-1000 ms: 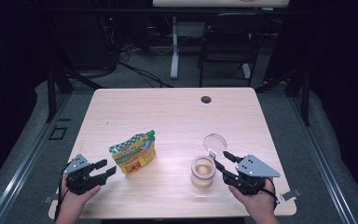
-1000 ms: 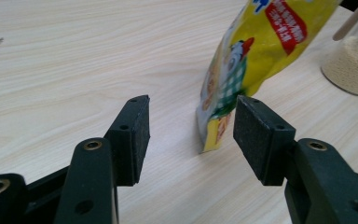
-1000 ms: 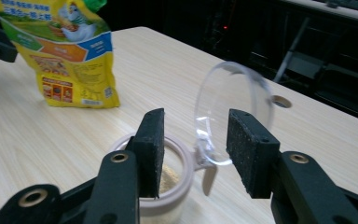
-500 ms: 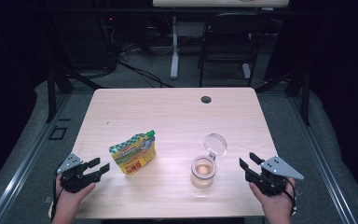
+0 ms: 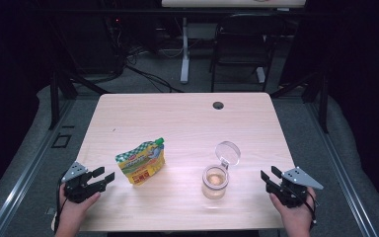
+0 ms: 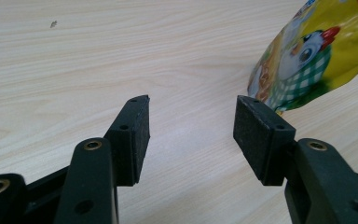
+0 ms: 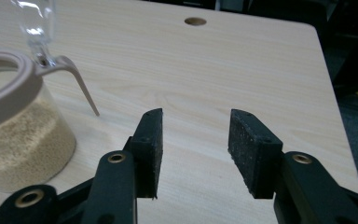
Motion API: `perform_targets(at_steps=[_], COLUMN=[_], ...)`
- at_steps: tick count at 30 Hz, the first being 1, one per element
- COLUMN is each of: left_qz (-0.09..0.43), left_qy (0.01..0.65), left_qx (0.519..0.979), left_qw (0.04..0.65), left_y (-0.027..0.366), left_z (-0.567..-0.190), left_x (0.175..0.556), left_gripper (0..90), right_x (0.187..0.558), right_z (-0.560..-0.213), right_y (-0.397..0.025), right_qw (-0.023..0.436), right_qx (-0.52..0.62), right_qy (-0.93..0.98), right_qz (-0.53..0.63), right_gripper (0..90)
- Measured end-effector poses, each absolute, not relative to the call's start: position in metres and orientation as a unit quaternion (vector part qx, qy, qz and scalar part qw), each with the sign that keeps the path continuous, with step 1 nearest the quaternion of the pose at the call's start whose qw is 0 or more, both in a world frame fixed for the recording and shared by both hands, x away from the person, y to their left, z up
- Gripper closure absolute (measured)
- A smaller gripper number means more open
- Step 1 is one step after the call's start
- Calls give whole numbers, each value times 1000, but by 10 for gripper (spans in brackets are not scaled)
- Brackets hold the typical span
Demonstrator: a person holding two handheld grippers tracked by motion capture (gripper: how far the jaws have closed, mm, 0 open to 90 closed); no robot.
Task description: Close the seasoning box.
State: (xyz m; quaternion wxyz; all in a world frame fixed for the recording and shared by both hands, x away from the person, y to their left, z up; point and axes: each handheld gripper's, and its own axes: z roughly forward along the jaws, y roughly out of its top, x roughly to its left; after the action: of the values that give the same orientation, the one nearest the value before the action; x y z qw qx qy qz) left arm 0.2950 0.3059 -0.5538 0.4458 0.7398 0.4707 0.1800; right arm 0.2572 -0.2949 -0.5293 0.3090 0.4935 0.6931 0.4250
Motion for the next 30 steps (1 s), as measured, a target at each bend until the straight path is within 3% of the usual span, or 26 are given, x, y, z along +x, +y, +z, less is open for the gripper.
perform_targets(at_steps=[16,30], left_qz=[181,185], left_qy=[473,470], left_qx=[752,757], left_qw=[423,414], left_y=[299,293], left_z=[-562,-563], left_x=[301,303], left_gripper=[461,461], right_x=[273,276], right_z=[-557,-561], right_y=[-298,-281], right_qw=[222,203], right_qx=[542,518], right_qy=[705,734], right_qz=[401,388], right_gripper=[537,526])
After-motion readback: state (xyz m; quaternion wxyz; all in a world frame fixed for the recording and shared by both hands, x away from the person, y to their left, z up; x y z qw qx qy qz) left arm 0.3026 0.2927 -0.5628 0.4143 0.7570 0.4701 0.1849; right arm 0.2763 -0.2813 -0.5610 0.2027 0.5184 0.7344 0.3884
